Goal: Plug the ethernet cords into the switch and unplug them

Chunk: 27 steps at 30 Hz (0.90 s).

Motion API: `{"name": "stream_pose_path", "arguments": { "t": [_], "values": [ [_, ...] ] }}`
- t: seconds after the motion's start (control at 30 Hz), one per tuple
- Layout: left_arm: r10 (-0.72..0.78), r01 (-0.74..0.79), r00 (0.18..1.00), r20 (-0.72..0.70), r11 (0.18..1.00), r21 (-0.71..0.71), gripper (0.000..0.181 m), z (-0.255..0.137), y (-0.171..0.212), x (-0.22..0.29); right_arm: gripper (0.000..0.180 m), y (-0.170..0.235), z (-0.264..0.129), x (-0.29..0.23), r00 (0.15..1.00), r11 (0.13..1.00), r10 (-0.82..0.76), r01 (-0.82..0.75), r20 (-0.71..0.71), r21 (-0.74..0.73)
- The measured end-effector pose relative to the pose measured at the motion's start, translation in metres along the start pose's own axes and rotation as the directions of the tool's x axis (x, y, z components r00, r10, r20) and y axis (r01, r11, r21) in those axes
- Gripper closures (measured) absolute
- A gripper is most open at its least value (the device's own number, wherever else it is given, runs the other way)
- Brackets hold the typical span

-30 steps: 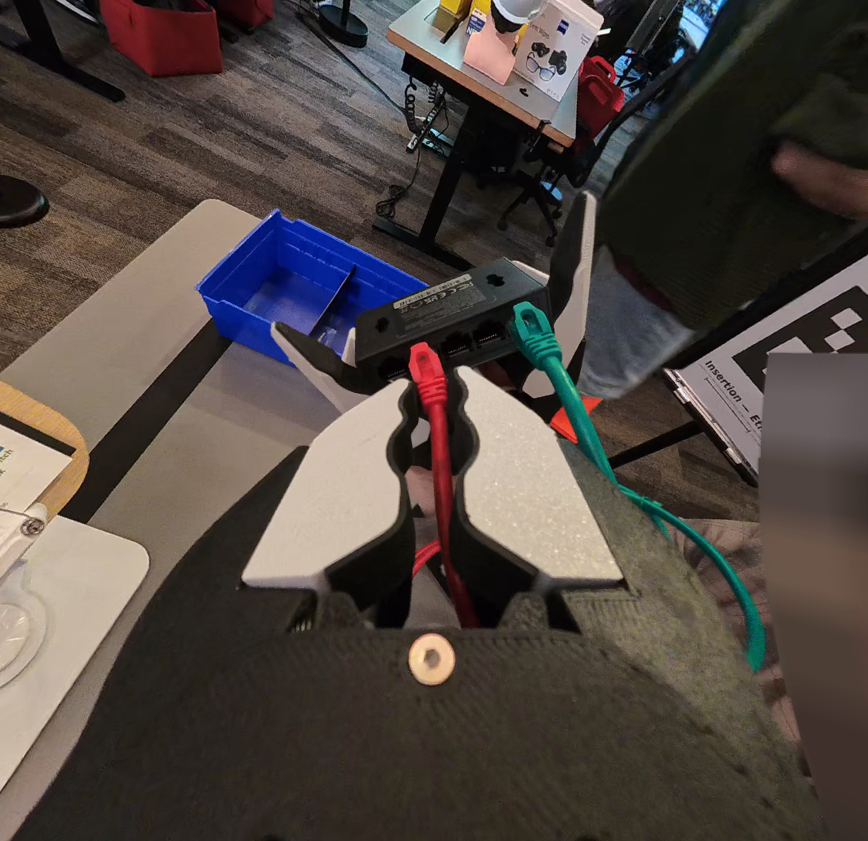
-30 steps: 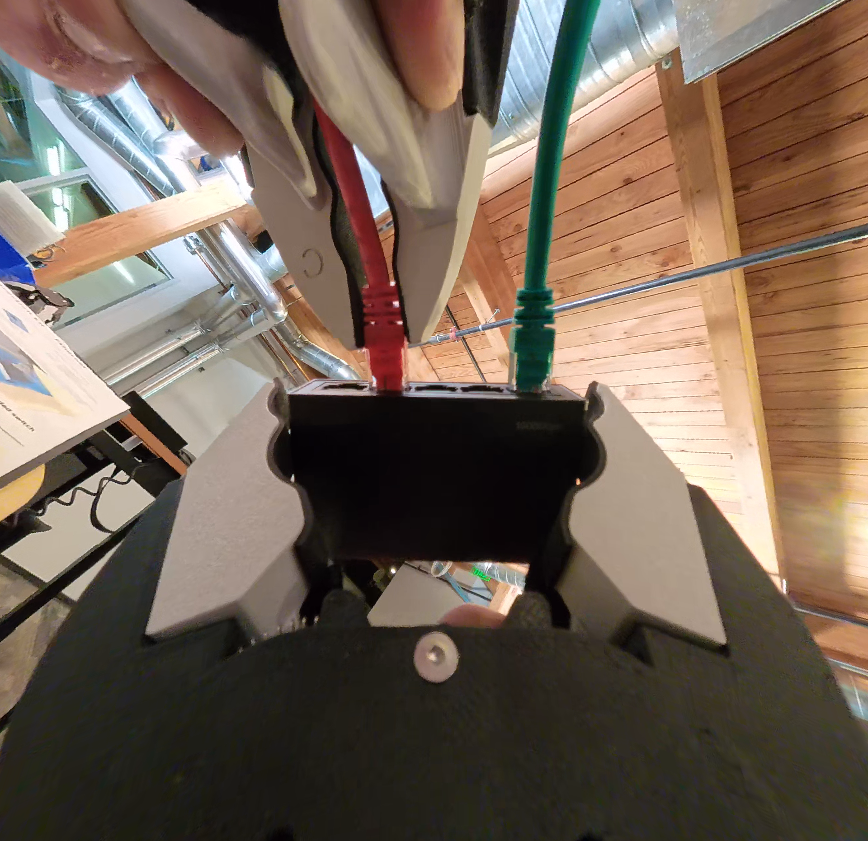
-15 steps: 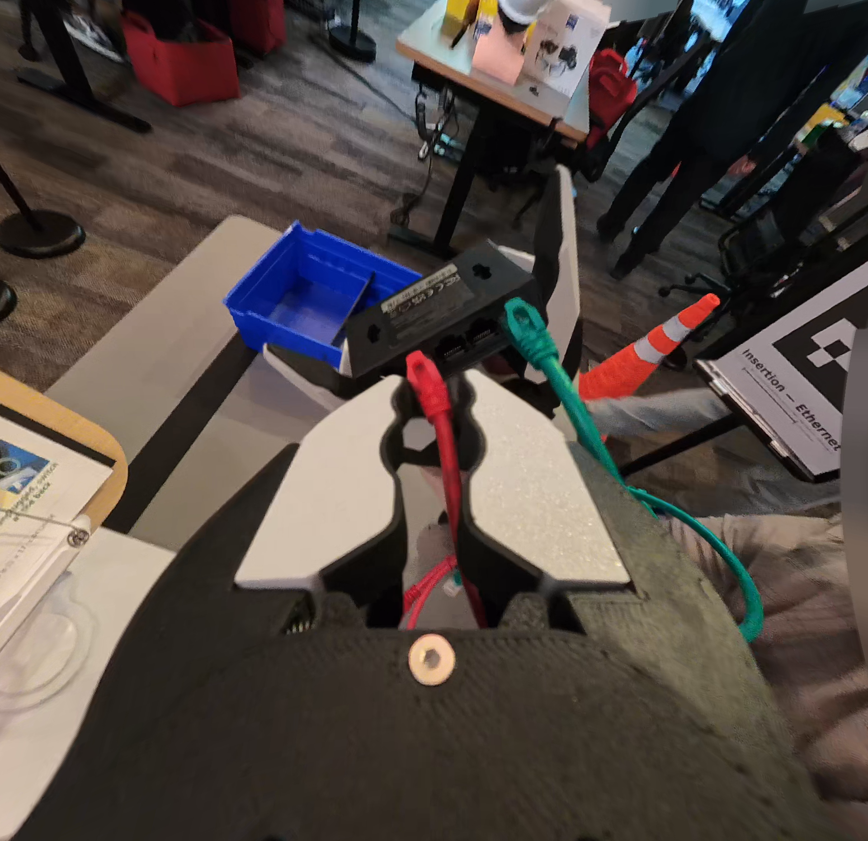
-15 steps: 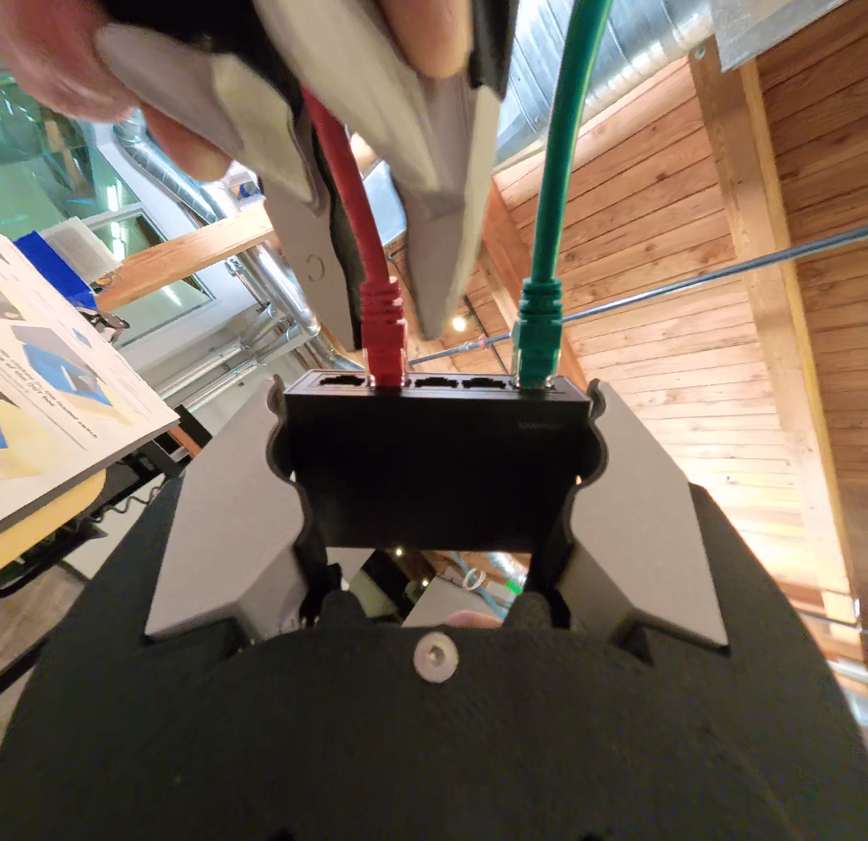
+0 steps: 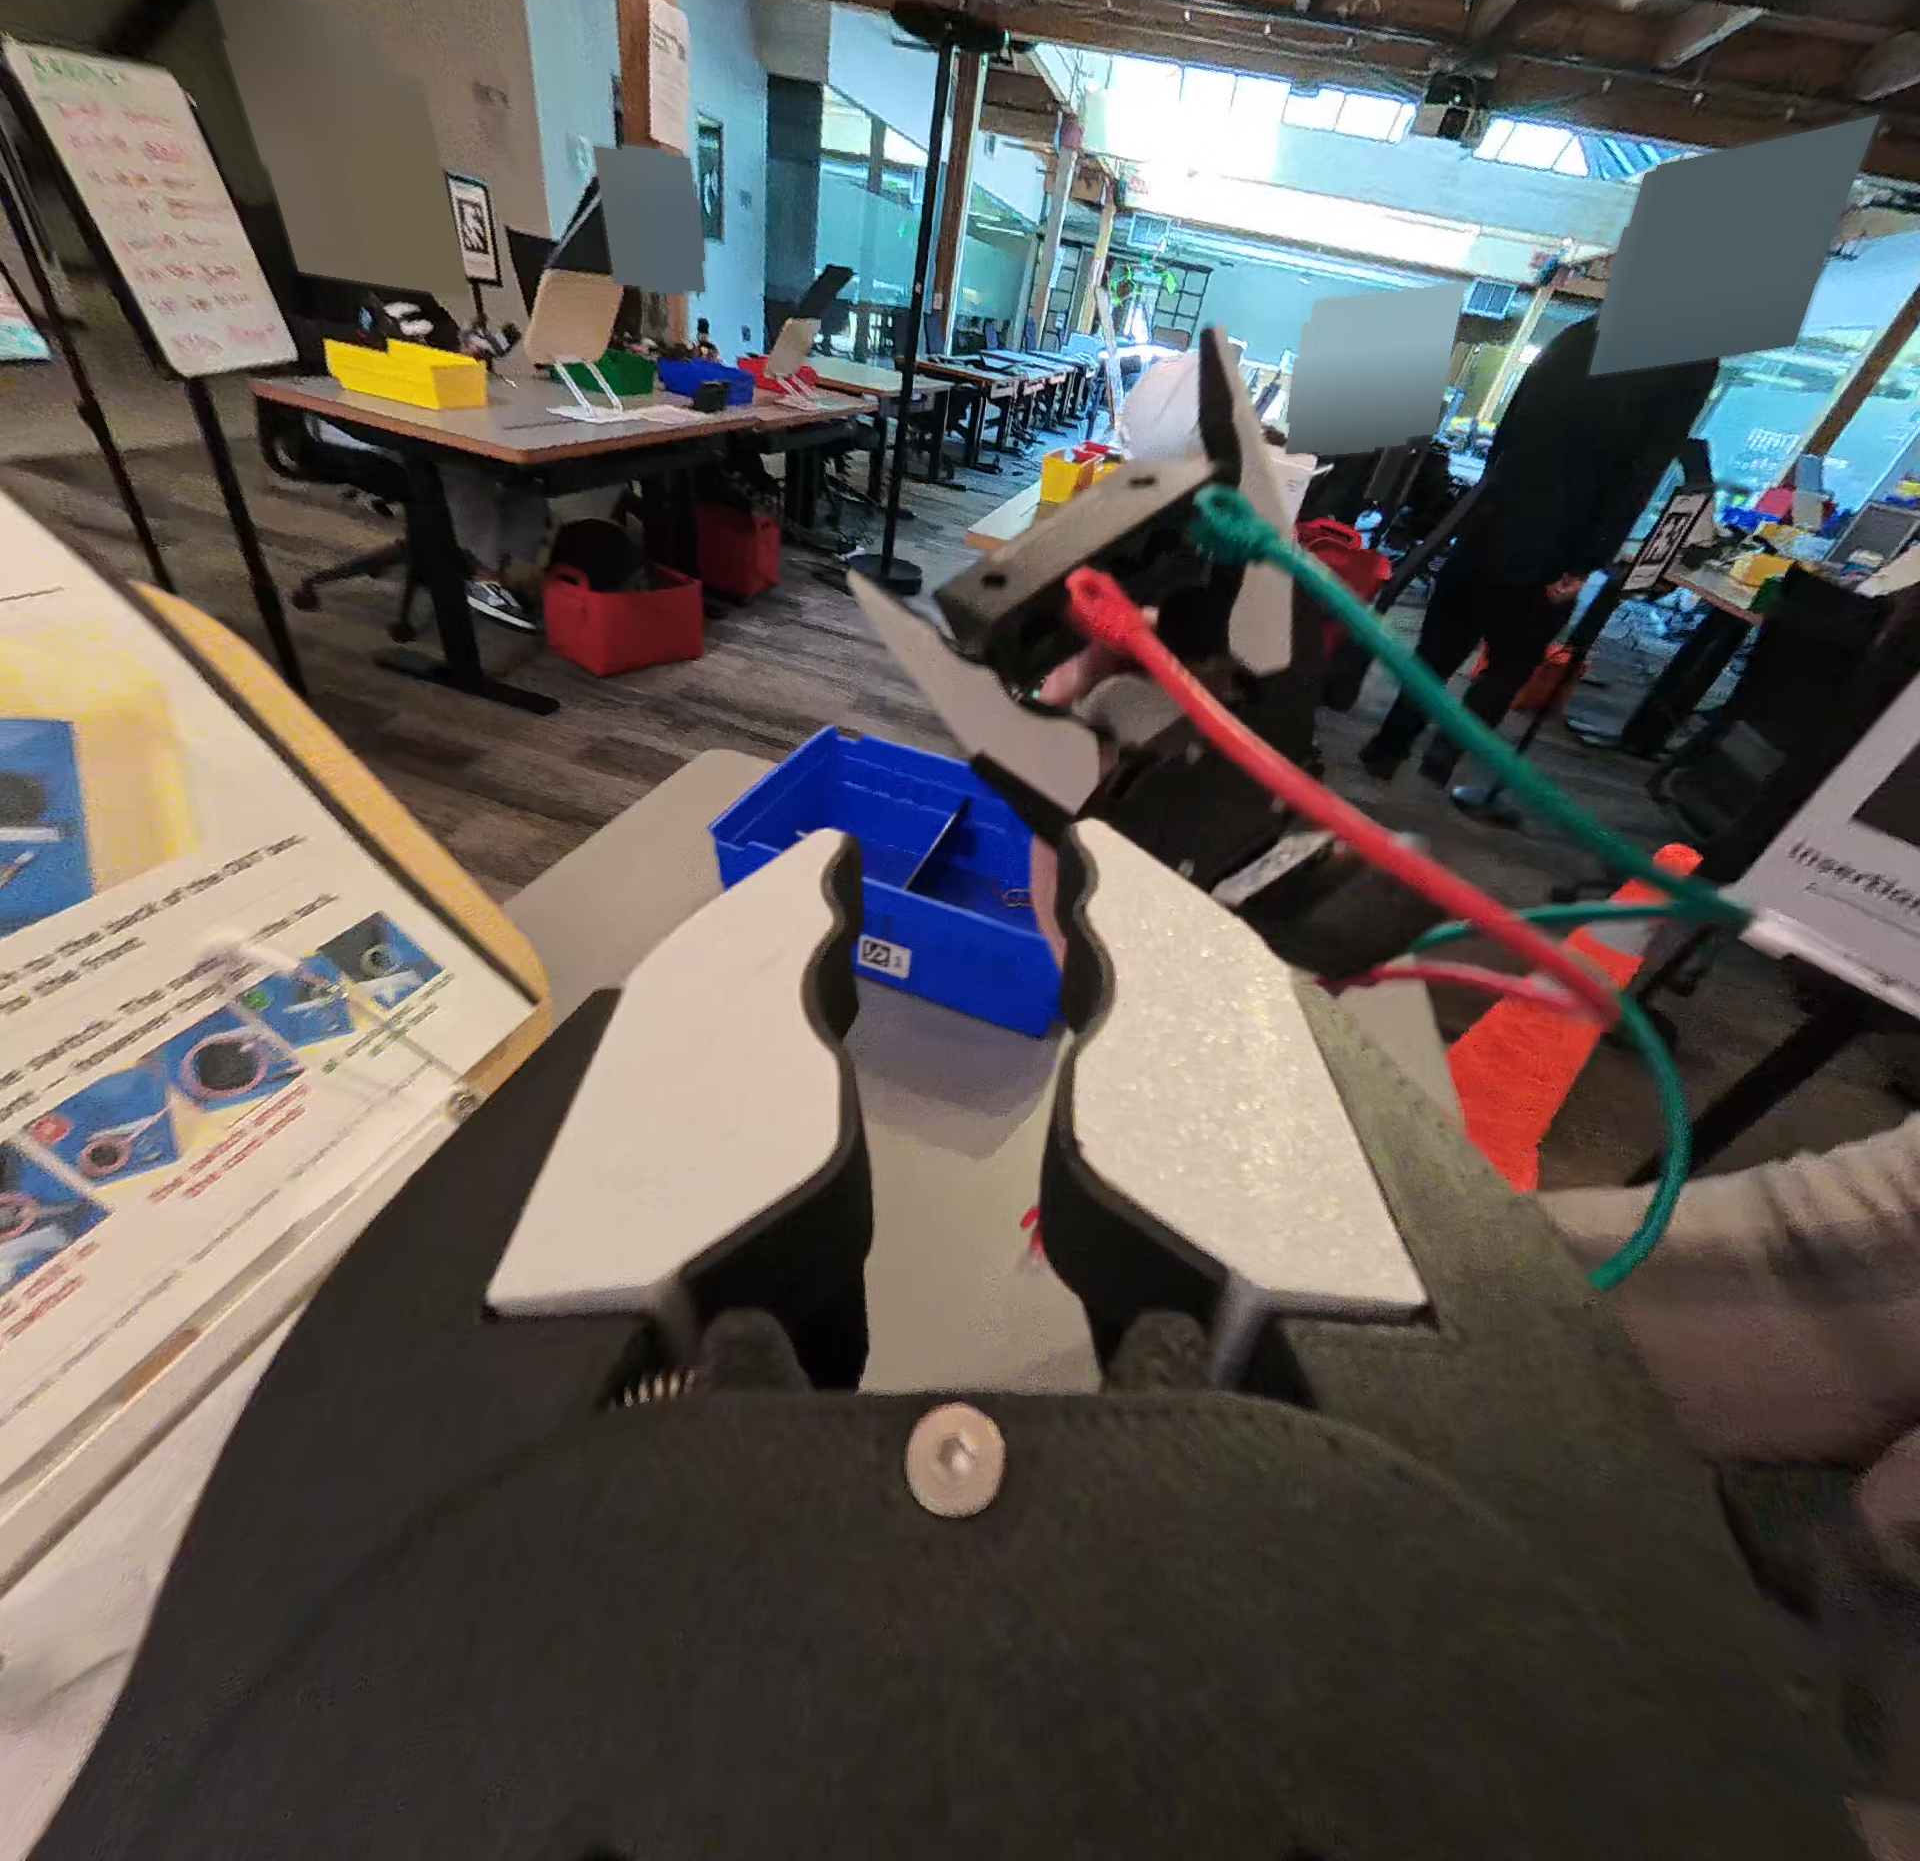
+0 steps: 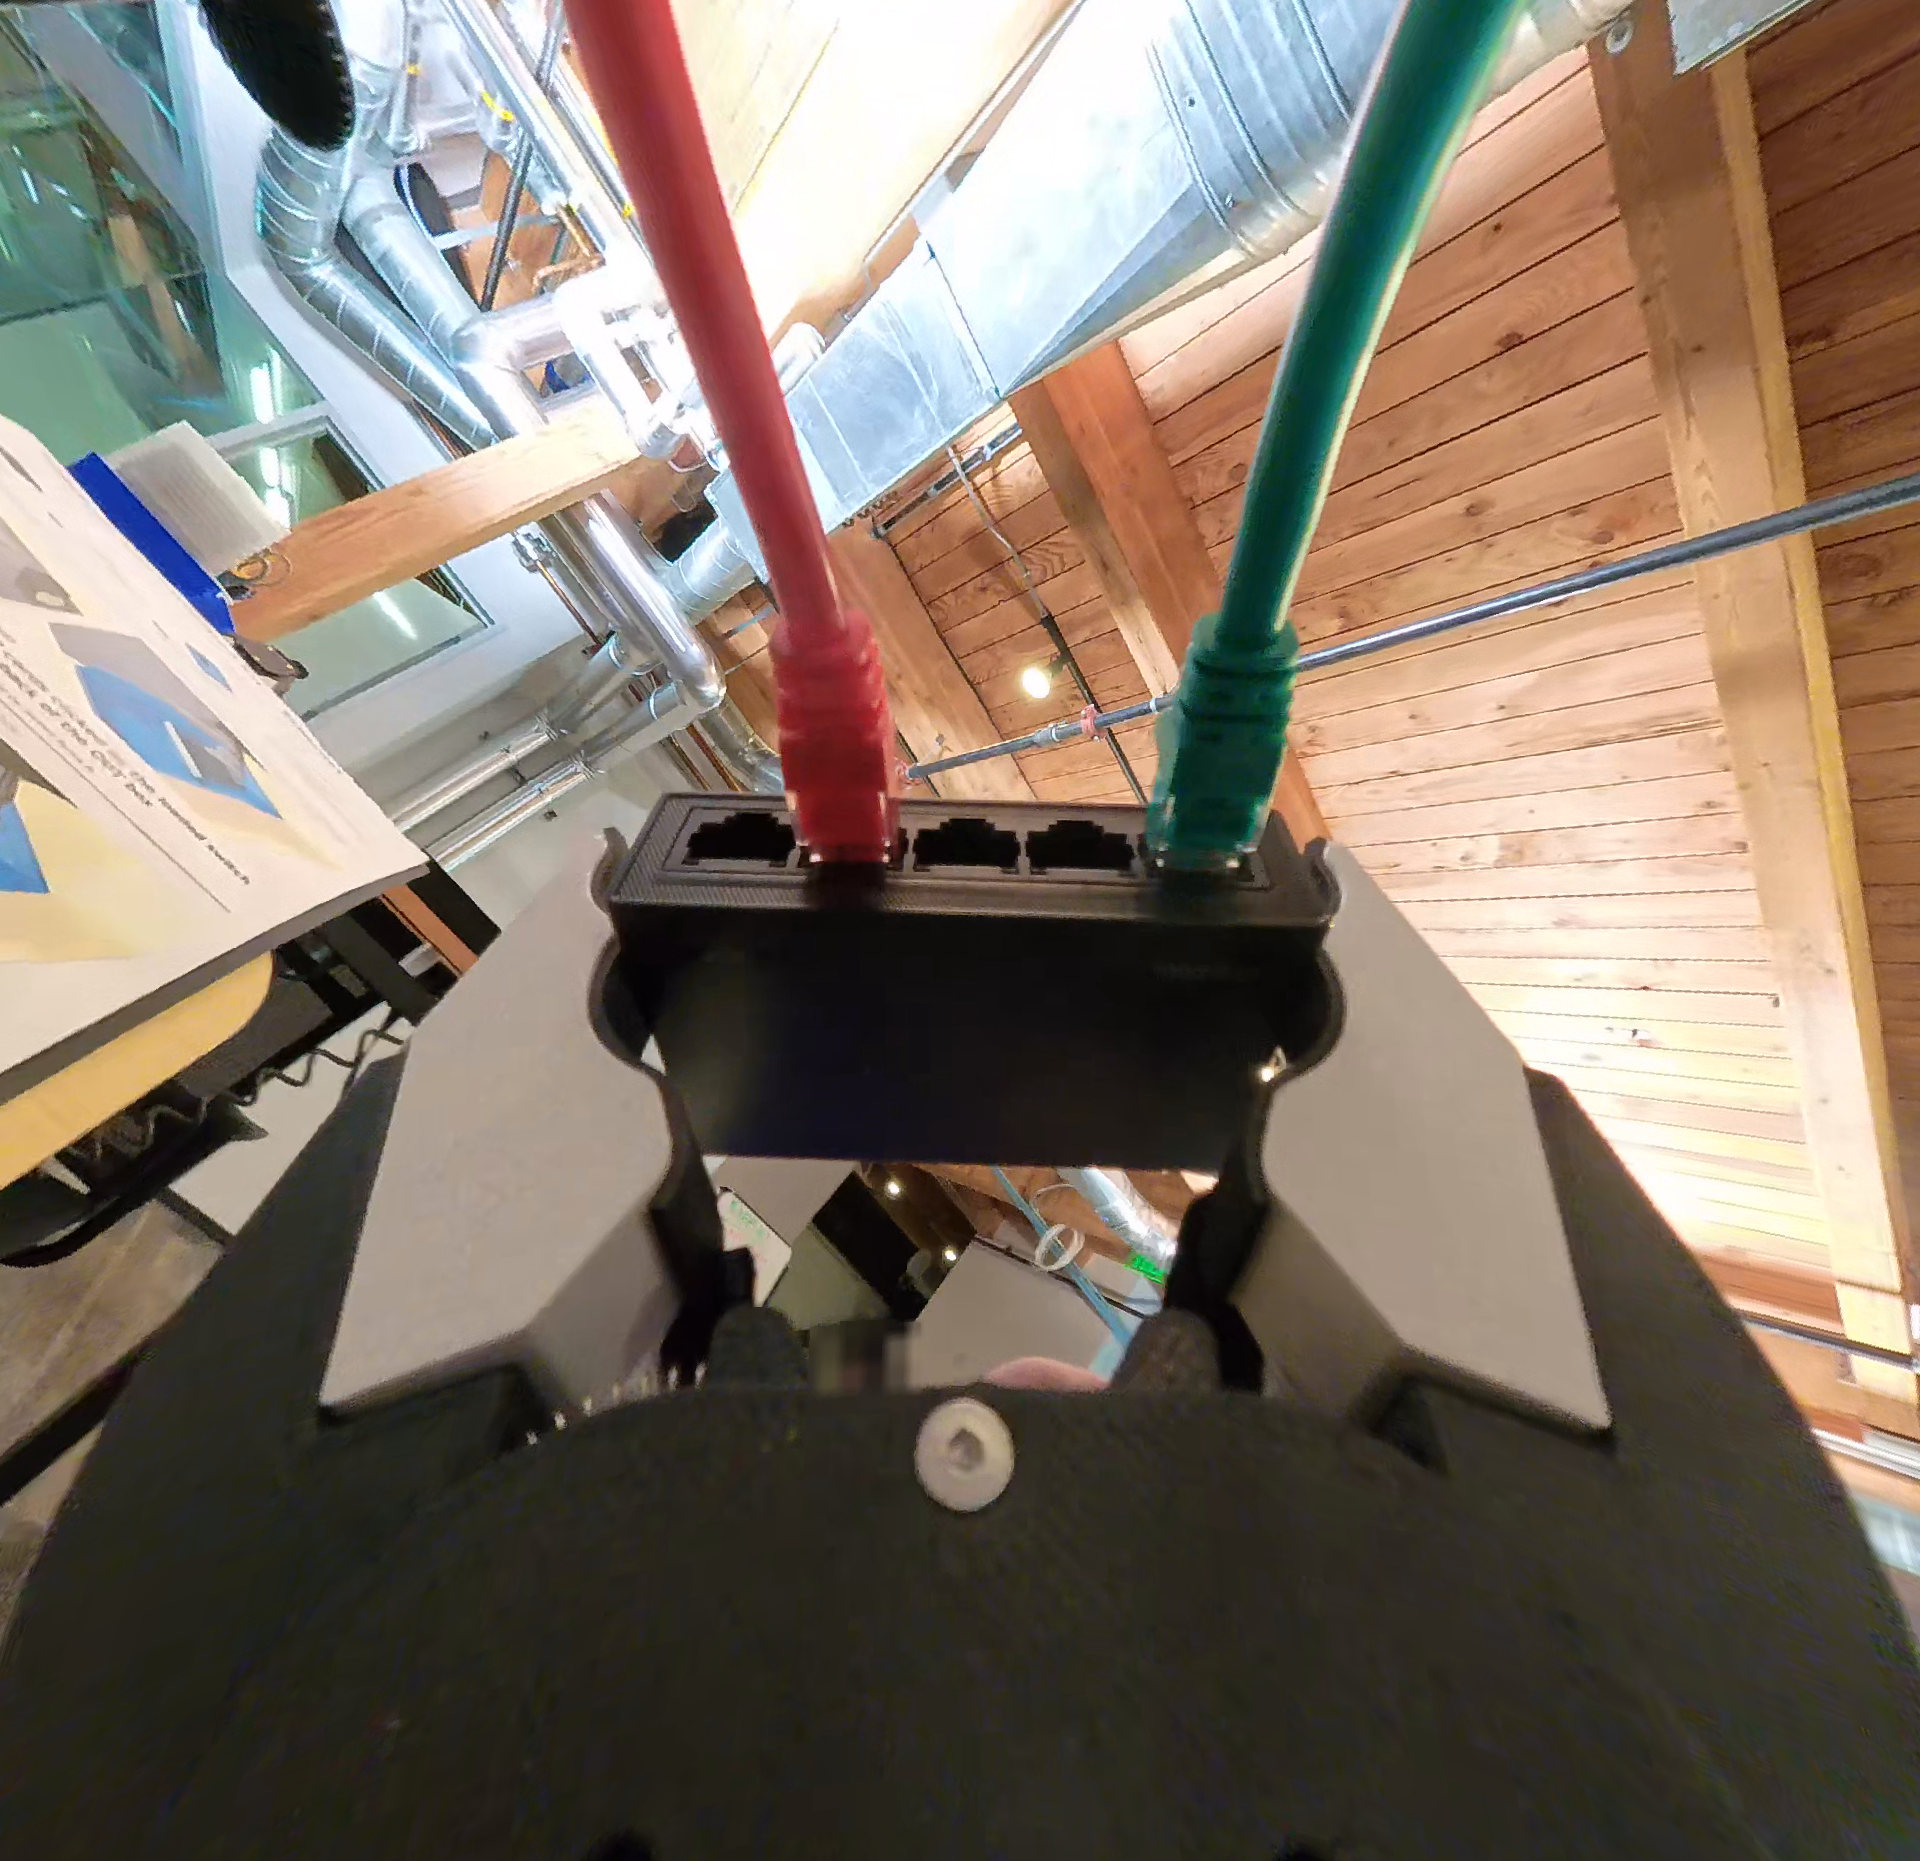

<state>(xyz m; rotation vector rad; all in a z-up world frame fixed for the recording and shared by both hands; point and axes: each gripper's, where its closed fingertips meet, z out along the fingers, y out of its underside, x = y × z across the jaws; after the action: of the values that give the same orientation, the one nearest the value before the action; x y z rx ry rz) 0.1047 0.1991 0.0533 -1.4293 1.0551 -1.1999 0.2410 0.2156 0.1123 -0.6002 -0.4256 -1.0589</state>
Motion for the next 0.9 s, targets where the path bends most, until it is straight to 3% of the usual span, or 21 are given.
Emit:
{"name": "stream_pose_path", "arguments": {
  "t": [0.23,0.43,0.53,0.73,0.9],
  "values": [
    [0.092,-0.091,0.994,0.058,0.996,-0.012,0.150,-0.023,0.061,-0.032,0.058,-0.006,0.002,-0.022,0.996,0.996,-0.088,0.088,0.021,0.005],
    [0.034,-0.039,0.998,0.044,0.993,0.112,0.151,-0.042,0.076,-0.044,0.058,-0.039,0.001,-0.041,0.994,0.992,-0.100,0.097,0.044,0.084],
    [0.033,-0.038,0.999,0.030,0.982,0.188,0.161,-0.045,0.081,-0.049,0.058,-0.057,0.000,-0.040,0.999,0.991,-0.005,-0.002,0.051,0.135],
    [0.037,-0.037,0.999,0.005,0.986,0.161,0.154,-0.047,0.084,-0.050,0.058,-0.075,-0.002,-0.032,0.943,0.923,0.315,-0.331,0.107,0.197],
    [0.165,-0.174,0.984,0.065,0.972,0.159,0.147,-0.047,0.078,-0.042,0.059,-0.079,-0.001,-0.043,0.880,0.862,0.443,-0.471,0.173,0.188]
  ]
}}
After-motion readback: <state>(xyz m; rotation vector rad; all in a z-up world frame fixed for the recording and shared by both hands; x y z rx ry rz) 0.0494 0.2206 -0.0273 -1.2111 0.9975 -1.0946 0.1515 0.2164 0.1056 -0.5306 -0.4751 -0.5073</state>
